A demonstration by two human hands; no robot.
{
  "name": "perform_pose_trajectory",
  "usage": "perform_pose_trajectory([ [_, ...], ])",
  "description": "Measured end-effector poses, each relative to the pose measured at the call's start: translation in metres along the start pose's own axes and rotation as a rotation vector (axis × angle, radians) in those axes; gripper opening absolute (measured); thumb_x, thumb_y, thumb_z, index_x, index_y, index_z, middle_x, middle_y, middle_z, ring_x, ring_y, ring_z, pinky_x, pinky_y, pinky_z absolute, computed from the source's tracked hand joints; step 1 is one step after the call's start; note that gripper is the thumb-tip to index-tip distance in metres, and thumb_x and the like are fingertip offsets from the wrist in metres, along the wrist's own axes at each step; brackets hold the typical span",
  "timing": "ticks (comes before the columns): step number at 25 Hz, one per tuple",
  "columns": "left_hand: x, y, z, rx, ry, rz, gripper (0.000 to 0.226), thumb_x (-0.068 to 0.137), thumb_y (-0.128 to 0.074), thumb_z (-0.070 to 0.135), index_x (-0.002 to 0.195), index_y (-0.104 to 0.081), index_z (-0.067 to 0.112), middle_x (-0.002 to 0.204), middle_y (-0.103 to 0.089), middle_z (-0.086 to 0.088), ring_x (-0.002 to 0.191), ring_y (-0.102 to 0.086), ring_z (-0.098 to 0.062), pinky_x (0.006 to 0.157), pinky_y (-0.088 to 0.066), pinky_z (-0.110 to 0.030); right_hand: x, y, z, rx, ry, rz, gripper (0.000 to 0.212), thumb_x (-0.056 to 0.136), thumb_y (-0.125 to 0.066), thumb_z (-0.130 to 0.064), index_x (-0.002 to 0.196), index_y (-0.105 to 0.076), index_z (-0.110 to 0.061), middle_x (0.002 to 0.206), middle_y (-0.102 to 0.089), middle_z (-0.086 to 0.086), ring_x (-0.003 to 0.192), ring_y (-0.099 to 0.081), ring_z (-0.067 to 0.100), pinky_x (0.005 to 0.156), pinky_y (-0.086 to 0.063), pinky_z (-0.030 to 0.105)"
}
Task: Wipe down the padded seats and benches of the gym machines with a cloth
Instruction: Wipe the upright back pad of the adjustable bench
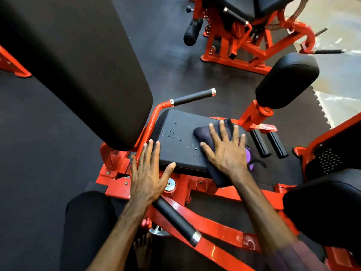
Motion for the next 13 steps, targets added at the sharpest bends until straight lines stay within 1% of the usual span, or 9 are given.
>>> perform_pose_trajectory([
  [1,-0.001,0.001,0.0,0.002,0.004,0.003,0.087,0.1,-0.029,0.075,0.169,-0.012,0.025,0.177,-0.005,0.004,0.163,-0.003,-0.014,0.129,-0.015,-0.059,-0.012,-0.003,0.007,-0.009,0.064,-0.005,0.076,0.098,-0.017,-0.074,0.166,-0.012,-0.041,0.177,-0.004,-0.004,0.16,-0.006,0.044,0.126,-0.012,0.066],
  [2,-0.002,0.001,0.0,0.007,0.005,0.006,0.087,0.1,-0.03,0.075,0.169,-0.013,0.025,0.177,-0.005,0.004,0.163,-0.004,-0.014,0.129,-0.015,-0.059,-0.024,-0.006,0.021,0.001,0.067,-0.015,0.072,0.1,-0.02,-0.071,0.166,-0.011,-0.042,0.177,-0.001,-0.006,0.16,-0.005,0.042,0.126,-0.012,0.065],
  [4,-0.003,0.001,0.001,0.022,0.003,0.005,0.087,0.1,-0.027,0.076,0.169,-0.014,0.024,0.177,-0.007,0.004,0.163,-0.009,-0.016,0.128,-0.017,-0.058,-0.014,-0.001,0.046,0.06,-0.062,-0.055,0.071,0.104,-0.029,-0.065,0.167,-0.008,-0.04,0.177,0.004,-0.005,0.161,-0.001,0.042,0.125,-0.01,0.067],
  [6,-0.001,0.003,0.003,0.042,0.012,0.008,0.087,0.1,-0.024,0.077,0.169,-0.014,0.025,0.177,-0.007,0.004,0.163,-0.011,-0.017,0.129,-0.017,-0.056,0.024,0.008,0.043,0.157,-0.188,-0.088,0.073,0.104,-0.035,-0.062,0.168,-0.011,-0.034,0.177,0.003,0.002,0.16,0.001,0.045,0.125,-0.009,0.068],
  [7,0.0,0.003,0.004,0.05,0.009,0.004,0.086,0.101,-0.025,0.076,0.169,-0.014,0.025,0.177,-0.007,0.004,0.163,-0.011,-0.017,0.129,-0.017,-0.055,0.036,0.012,0.033,0.144,-0.183,-0.091,0.074,0.104,-0.035,-0.062,0.168,-0.013,-0.032,0.177,0.0,0.005,0.159,0.0,0.046,0.125,-0.009,0.067],
  [8,0.0,0.003,0.003,0.05,0.006,0.001,0.085,0.101,-0.027,0.076,0.169,-0.015,0.025,0.177,-0.007,0.004,0.163,-0.011,-0.016,0.129,-0.017,-0.055,0.039,0.01,0.024,0.1,-0.123,-0.057,0.073,0.104,-0.032,-0.063,0.168,-0.015,-0.032,0.177,-0.004,0.006,0.16,-0.001,0.046,0.125,-0.008,0.066],
  [10,-0.002,0.002,0.001,0.041,0.006,0.009,0.085,0.101,-0.03,0.074,0.169,-0.015,0.026,0.177,-0.008,0.005,0.163,-0.01,-0.015,0.129,-0.016,-0.054,0.02,-0.001,0.023,0.037,0.067,0.002,0.072,0.102,-0.024,-0.064,0.167,-0.018,-0.033,0.177,-0.008,0.003,0.161,-0.004,0.042,0.127,-0.008,0.064],
  [11,-0.001,0.002,0.002,0.039,0.005,0.01,0.085,0.101,-0.03,0.074,0.169,-0.015,0.026,0.177,-0.008,0.005,0.163,-0.009,-0.014,0.13,-0.015,-0.054,0.006,-0.005,0.035,0.038,0.088,0.017,0.072,0.102,-0.022,-0.064,0.167,-0.018,-0.035,0.177,-0.008,0.001,0.161,-0.005,0.04,0.126,-0.008,0.064],
  [13,0.0,0.001,0.004,0.048,0.002,0.002,0.085,0.101,-0.029,0.075,0.169,-0.015,0.025,0.177,-0.007,0.004,0.163,-0.007,-0.014,0.13,-0.015,-0.054,0.001,-0.004,0.058,0.1,-0.023,-0.008,0.068,0.105,-0.029,-0.061,0.167,-0.015,-0.037,0.177,-0.004,-0.002,0.16,-0.007,0.041,0.124,-0.011,0.067],
])
Point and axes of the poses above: each hand's wrist, its own x-axis towards the middle knuckle, its own y-axis out of the back of the hand, z = x × y, the point moved 2 cm from there along x, towards the middle knuckle
